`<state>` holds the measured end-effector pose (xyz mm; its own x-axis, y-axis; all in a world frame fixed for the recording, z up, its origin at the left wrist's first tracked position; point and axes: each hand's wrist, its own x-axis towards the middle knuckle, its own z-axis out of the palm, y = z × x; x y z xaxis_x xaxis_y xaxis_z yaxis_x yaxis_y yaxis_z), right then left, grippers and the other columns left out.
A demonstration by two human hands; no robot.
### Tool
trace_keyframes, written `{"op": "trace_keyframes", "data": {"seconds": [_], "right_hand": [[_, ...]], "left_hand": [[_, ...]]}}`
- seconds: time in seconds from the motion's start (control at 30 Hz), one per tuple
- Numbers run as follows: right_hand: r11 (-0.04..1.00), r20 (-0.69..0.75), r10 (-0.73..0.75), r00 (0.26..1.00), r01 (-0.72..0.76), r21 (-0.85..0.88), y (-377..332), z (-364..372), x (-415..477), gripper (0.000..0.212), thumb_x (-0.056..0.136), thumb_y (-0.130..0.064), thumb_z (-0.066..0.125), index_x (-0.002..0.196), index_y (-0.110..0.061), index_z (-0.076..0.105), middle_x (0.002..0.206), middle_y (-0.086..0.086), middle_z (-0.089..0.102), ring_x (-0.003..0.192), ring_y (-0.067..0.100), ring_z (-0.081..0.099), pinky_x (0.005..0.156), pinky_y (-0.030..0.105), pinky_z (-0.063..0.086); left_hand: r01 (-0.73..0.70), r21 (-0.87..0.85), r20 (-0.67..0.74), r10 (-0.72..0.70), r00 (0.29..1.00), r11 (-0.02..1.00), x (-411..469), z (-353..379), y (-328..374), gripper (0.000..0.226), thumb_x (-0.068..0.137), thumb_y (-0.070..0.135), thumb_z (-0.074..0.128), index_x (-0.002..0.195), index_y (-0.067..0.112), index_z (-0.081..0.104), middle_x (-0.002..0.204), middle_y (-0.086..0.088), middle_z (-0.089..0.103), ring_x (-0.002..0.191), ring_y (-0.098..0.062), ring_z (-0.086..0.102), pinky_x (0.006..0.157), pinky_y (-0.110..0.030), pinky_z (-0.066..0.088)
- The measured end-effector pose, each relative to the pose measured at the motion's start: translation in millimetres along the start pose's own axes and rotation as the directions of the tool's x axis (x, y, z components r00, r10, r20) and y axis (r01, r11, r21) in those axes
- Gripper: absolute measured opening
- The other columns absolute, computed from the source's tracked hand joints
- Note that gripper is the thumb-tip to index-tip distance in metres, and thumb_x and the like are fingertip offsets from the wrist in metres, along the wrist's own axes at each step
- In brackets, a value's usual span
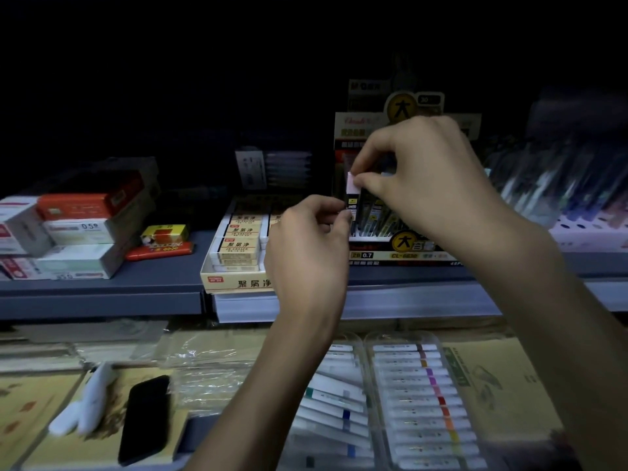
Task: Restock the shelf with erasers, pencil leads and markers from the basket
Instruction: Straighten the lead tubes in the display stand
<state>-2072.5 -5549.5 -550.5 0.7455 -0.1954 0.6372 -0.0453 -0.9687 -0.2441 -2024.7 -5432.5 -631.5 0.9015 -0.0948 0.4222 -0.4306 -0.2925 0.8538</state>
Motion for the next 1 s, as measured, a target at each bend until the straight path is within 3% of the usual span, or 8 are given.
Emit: {"op": "trace_keyframes", "data": {"seconds": [0.2, 0.57, 0.87, 1.0], "right_hand": [[1.000, 0.002, 0.027, 1.000, -0.027, 0.014, 2.2, -1.7, -2.0, 0.005, 0.090, -0.030, 0.075, 0.088, -0.033, 0.078, 0.096, -0.013, 0.073, 0.100, 0.011, 0.065, 0.086, 0.035, 0.054], [0.997, 0.031, 0.031, 0.999, -0.034, 0.070, 3.6, -3.1, -1.4, 0.008, 0.092, -0.030, 0.070, 0.092, -0.033, 0.078, 0.094, -0.014, 0.073, 0.094, 0.009, 0.066, 0.084, 0.039, 0.057], [0.986, -0.007, 0.062, 0.998, -0.060, 0.154, 12.9, -25.2, -1.7, 0.015, 0.096, -0.039, 0.068, 0.096, -0.029, 0.079, 0.081, -0.023, 0.064, 0.084, -0.009, 0.058, 0.069, 0.011, 0.041], [0.985, 0.055, 0.075, 0.996, -0.082, 0.154, 20.6, -36.5, -2.4, 0.009, 0.094, -0.035, 0.070, 0.097, -0.032, 0.078, 0.078, -0.024, 0.063, 0.075, -0.016, 0.057, 0.058, -0.002, 0.036]], "left_hand": [[0.008, 0.057, 0.000, -0.008, 1.000, 0.998, -2.6, 1.0, 2.6, 0.008, 0.094, 0.039, 0.073, 0.099, 0.033, 0.076, 0.081, 0.019, 0.072, 0.078, 0.004, 0.066, 0.066, -0.023, 0.053], [0.009, 0.014, -0.010, -0.008, 1.000, 1.000, -4.0, 0.2, 3.4, 0.010, 0.092, 0.035, 0.075, 0.102, 0.033, 0.073, 0.081, 0.018, 0.070, 0.077, 0.003, 0.065, 0.069, -0.031, 0.058], [-0.051, -0.087, -0.045, 0.047, 0.998, 0.995, -7.3, -2.1, 2.9, 0.007, 0.092, 0.027, 0.073, 0.098, 0.032, 0.073, 0.078, 0.017, 0.069, 0.076, -0.003, 0.064, 0.070, -0.037, 0.059], [-0.095, -0.088, -0.038, 0.092, 0.995, 0.992, -12.3, 0.7, 3.9, 0.004, 0.093, 0.029, 0.073, 0.096, 0.031, 0.073, 0.081, 0.015, 0.069, 0.078, -0.004, 0.065, 0.069, -0.038, 0.058]]}}
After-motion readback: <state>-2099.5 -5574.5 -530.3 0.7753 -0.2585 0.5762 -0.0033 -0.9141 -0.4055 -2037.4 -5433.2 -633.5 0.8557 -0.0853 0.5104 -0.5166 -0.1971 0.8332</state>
